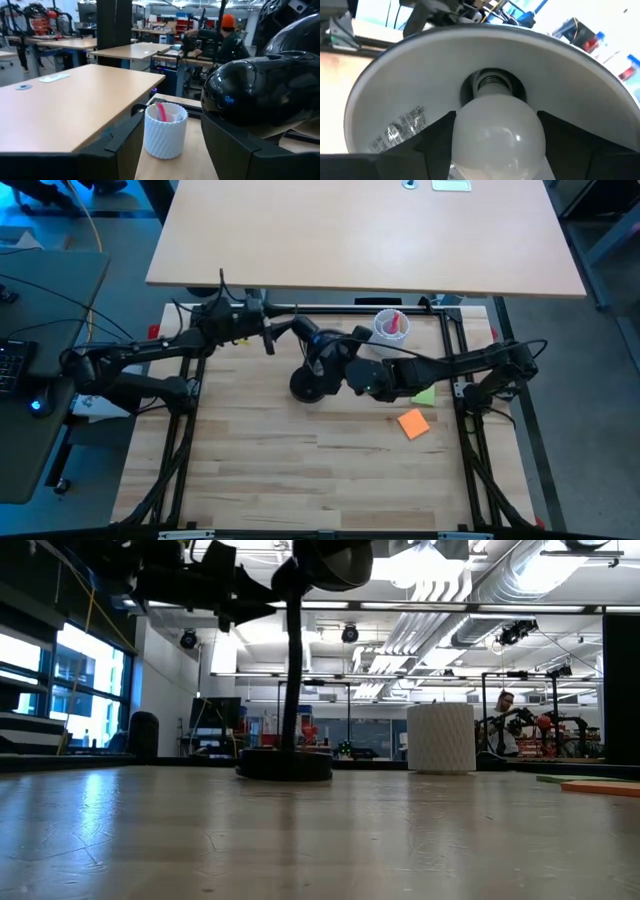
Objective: Screw lightbulb
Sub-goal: Insert the white lightbulb into the black lamp
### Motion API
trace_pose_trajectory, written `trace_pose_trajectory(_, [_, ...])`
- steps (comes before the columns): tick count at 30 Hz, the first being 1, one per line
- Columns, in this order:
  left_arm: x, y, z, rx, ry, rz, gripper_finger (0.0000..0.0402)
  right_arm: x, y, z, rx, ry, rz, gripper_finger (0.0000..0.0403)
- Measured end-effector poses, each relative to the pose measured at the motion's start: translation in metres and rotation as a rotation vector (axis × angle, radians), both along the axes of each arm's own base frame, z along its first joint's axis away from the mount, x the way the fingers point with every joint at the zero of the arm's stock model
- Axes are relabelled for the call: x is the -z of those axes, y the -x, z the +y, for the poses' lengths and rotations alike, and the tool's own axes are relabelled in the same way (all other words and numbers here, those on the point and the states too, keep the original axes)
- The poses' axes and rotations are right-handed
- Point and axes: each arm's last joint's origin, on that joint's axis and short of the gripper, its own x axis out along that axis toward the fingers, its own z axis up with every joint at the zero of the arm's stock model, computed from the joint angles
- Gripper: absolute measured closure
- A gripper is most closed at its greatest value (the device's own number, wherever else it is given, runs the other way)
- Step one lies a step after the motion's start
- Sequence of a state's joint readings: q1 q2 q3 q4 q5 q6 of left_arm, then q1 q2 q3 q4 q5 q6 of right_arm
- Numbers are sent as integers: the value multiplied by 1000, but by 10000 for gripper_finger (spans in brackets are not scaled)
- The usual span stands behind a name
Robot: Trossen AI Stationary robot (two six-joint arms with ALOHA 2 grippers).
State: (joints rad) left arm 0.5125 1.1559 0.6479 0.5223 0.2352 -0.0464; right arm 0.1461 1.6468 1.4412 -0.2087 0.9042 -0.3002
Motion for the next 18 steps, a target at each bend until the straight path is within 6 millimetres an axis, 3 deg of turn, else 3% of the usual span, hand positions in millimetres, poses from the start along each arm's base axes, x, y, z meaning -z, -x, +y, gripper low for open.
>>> trace_pose_trajectory(6, [-10, 2, -18, 51, -30, -28, 204, -3, 0, 6, -23, 27, -2, 151])
trace_pose_trajectory(18, [-17, 13, -35, -12, -79, 45, 204, -3, -2, 6, -33, -98, -106, 151])
